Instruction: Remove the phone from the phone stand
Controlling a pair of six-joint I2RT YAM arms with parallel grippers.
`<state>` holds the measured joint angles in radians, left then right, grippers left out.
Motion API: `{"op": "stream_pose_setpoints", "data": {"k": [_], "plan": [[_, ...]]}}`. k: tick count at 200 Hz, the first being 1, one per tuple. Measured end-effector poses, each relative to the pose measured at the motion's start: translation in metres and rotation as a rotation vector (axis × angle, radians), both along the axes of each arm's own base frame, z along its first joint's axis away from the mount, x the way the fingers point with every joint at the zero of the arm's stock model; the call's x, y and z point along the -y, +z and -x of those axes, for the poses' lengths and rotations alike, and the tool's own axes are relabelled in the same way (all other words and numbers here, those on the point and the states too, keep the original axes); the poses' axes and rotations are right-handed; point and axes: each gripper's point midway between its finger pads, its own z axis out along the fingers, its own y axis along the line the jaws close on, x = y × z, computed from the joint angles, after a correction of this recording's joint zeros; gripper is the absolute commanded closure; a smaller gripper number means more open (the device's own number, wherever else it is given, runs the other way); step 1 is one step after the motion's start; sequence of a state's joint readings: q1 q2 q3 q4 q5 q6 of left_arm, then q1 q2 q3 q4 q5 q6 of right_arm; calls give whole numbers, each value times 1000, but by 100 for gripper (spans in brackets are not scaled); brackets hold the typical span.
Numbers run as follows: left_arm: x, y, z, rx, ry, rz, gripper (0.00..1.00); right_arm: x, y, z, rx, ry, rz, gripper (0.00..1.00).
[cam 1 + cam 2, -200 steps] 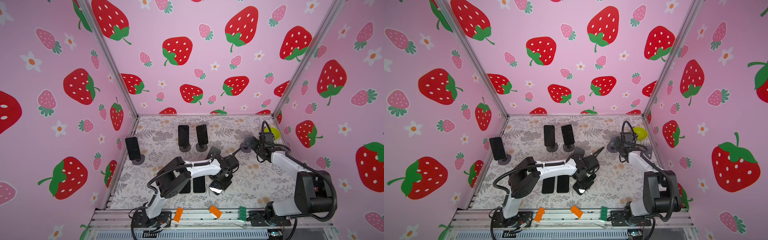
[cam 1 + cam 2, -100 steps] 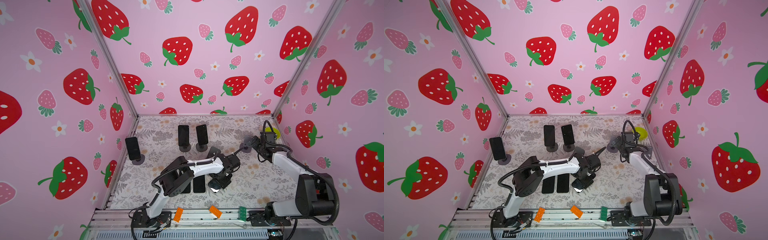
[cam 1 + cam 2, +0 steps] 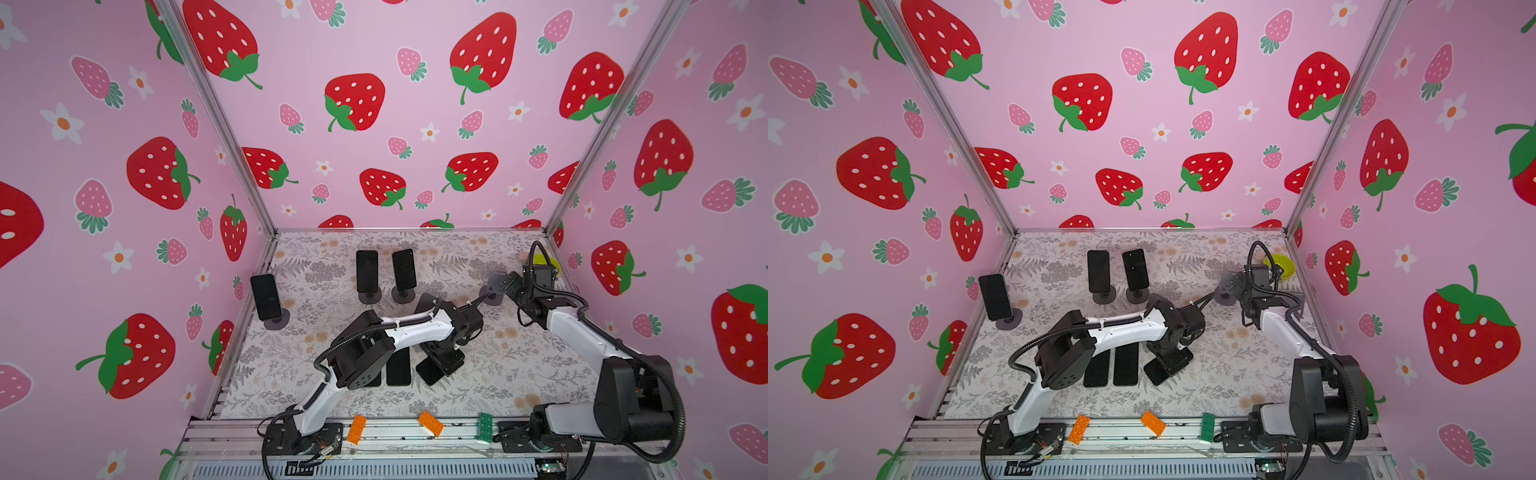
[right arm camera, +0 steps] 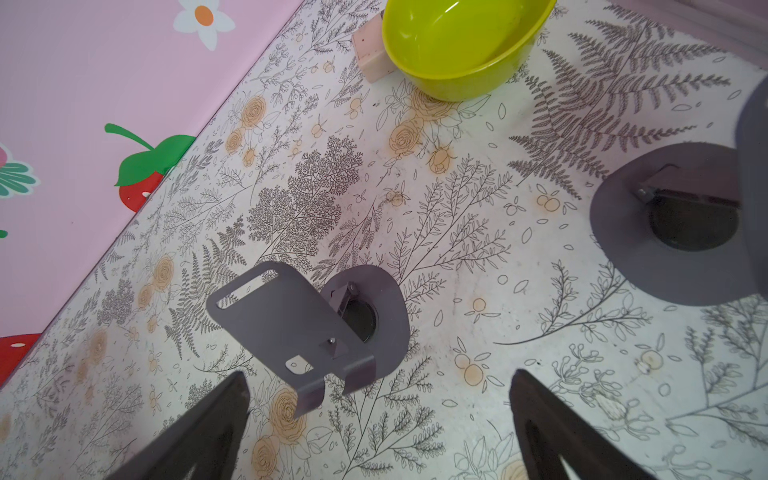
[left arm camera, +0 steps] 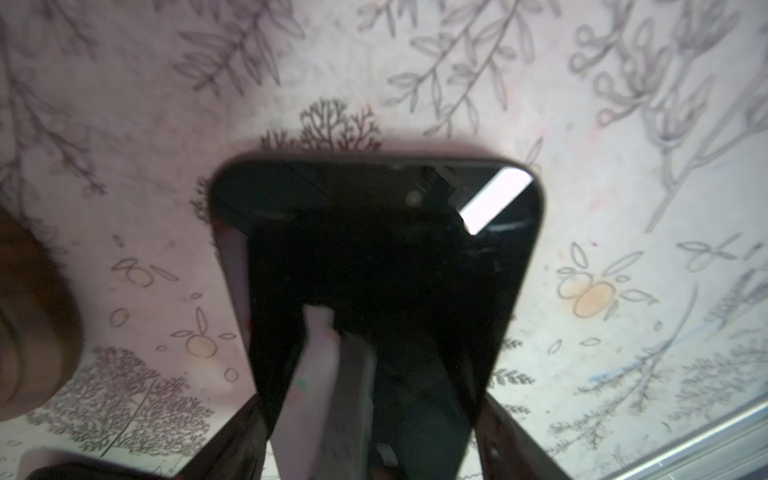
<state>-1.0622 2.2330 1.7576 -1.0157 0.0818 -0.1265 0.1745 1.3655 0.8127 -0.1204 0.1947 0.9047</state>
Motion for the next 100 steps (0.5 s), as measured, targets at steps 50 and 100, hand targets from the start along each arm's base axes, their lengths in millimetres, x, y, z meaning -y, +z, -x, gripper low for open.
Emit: {"op": "stream_pose_setpoints", "data": {"k": [50,100], "plan": [[0,0,0,-9,-4,-6,25,1,4,0,10,-3,1,0],[-1,1,0,-6,2,1,30,1,5,0,13,-5,2,0]]}}
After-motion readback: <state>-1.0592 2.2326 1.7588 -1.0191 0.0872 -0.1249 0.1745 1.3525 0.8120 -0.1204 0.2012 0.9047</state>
